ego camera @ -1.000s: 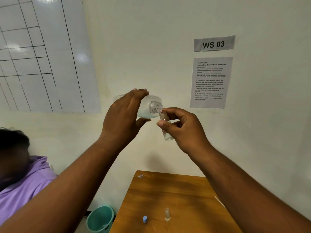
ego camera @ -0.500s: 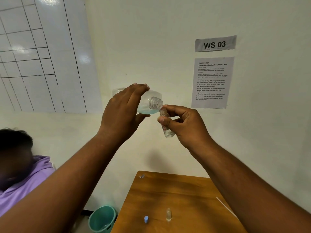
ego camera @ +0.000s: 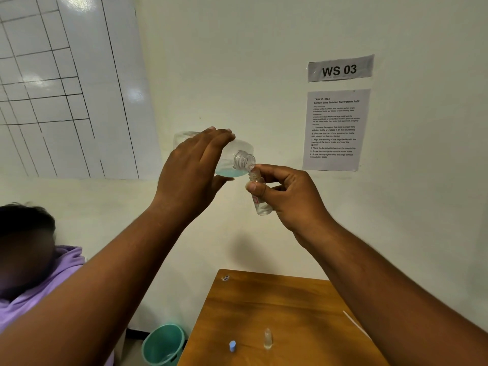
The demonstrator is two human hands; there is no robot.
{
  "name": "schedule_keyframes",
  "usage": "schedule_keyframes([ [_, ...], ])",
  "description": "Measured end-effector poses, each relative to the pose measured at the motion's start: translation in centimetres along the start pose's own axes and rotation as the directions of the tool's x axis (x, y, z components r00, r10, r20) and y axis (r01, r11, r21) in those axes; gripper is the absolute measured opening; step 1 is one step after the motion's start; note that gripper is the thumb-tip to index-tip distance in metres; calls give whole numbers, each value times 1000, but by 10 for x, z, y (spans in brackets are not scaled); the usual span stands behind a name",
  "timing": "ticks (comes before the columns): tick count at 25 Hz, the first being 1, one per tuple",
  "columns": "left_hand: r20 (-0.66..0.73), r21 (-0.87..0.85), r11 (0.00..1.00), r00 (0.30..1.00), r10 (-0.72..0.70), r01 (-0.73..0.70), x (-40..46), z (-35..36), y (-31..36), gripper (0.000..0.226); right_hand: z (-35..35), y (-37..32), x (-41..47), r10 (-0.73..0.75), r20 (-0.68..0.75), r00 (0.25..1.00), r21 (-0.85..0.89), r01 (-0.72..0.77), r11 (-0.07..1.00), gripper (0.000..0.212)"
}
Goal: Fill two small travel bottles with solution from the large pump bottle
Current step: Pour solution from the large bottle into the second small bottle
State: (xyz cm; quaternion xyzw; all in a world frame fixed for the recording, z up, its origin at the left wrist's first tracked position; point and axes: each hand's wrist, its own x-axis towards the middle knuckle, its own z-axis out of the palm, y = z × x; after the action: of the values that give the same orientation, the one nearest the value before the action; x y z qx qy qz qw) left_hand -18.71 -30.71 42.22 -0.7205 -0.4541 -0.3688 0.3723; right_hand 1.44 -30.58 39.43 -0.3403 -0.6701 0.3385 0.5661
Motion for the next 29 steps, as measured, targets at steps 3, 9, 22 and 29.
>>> schedule_keyframes([
  [3, 0, 10, 1000, 1000, 15, -15, 1, 0, -2, 69, 1, -1, 0, -4, 1, 1000, 6, 4, 1000, 37],
  [9, -4, 47, 998, 999, 41, -41, 5, -2, -5, 67, 3, -4, 0, -3, -1, 1000, 10, 3, 1000, 36],
  [22, 4, 72, 995, 997, 73, -73, 8, -1, -8, 63, 5, 0, 5, -6, -15, 1000, 19, 6, 1000, 37],
  [29, 2, 96, 992, 997, 79, -79, 9, 0, -11, 62, 8, 3, 7, -2, -13, 1000, 43, 3, 999, 36],
])
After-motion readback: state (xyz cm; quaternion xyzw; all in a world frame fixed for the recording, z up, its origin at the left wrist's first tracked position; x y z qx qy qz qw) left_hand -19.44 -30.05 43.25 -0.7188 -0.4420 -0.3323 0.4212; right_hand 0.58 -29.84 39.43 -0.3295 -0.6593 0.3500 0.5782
